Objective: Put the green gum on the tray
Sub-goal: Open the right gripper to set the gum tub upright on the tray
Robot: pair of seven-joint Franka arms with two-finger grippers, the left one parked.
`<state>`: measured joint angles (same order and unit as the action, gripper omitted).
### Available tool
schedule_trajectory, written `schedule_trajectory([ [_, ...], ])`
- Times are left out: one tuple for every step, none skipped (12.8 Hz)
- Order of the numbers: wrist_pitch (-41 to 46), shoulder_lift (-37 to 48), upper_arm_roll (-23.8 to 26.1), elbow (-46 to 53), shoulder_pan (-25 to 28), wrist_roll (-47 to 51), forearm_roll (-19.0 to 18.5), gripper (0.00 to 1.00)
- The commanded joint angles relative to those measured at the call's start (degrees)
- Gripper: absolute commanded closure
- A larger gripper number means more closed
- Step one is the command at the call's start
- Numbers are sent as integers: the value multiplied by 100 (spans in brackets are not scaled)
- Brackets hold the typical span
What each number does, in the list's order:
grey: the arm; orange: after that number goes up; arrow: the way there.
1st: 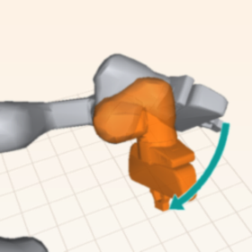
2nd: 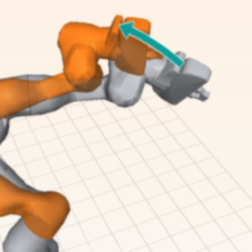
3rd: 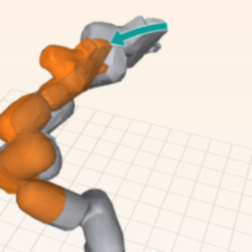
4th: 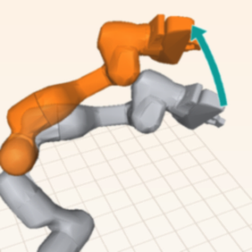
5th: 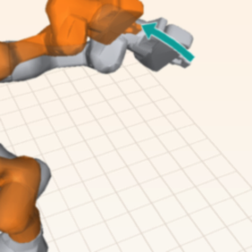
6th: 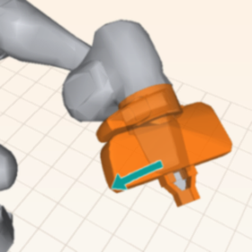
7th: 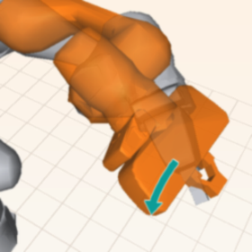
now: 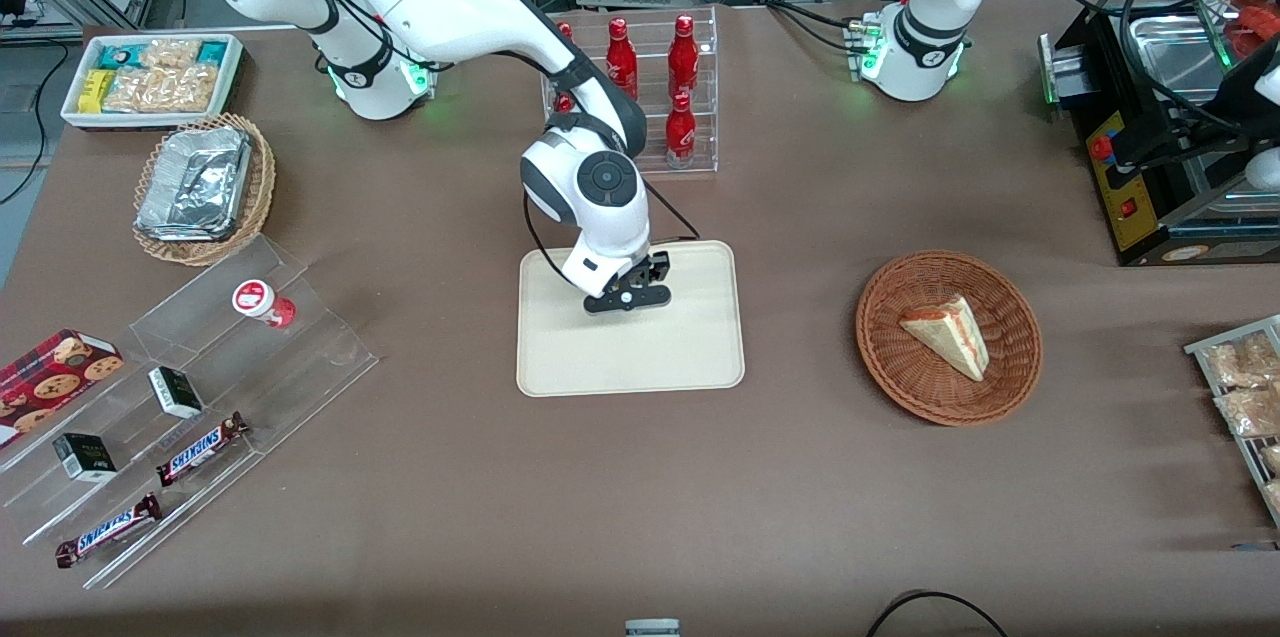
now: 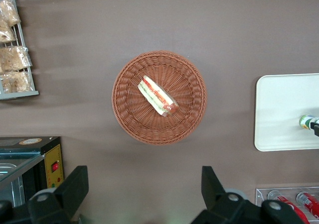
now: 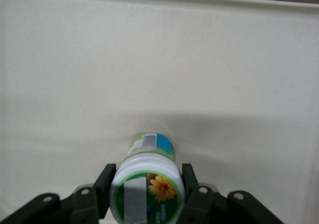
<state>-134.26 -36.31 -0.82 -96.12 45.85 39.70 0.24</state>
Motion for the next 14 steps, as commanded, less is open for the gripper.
schedule_trajectory([
  [-179, -165, -76, 120, 21, 73, -130, 94],
  [-206, -183, -76, 120, 12, 73, -130, 21],
  [-206, -183, -85, 120, 12, 55, -173, 0],
  [-206, -183, -85, 120, 3, 64, -208, 0],
  [-197, -174, -76, 120, -23, 64, -209, 0],
  [-171, -166, -76, 120, -49, 72, -191, 0],
  [-127, -70, -67, 111, -67, 64, -165, 0],
  [21, 131, -67, 50, -76, 46, -156, 0],
  [301, 342, -67, 6, -76, 64, -156, 0],
  [600, 553, -76, -12, -93, 72, -147, 0],
  [899, 773, -76, -21, -180, 73, -147, 0],
  [1163, 1010, -76, -64, -242, 46, -147, 0],
  [1409, 1325, -67, -160, -365, -32, -138, 0],
  [1637, 1616, -59, -275, -479, -33, -121, 0],
])
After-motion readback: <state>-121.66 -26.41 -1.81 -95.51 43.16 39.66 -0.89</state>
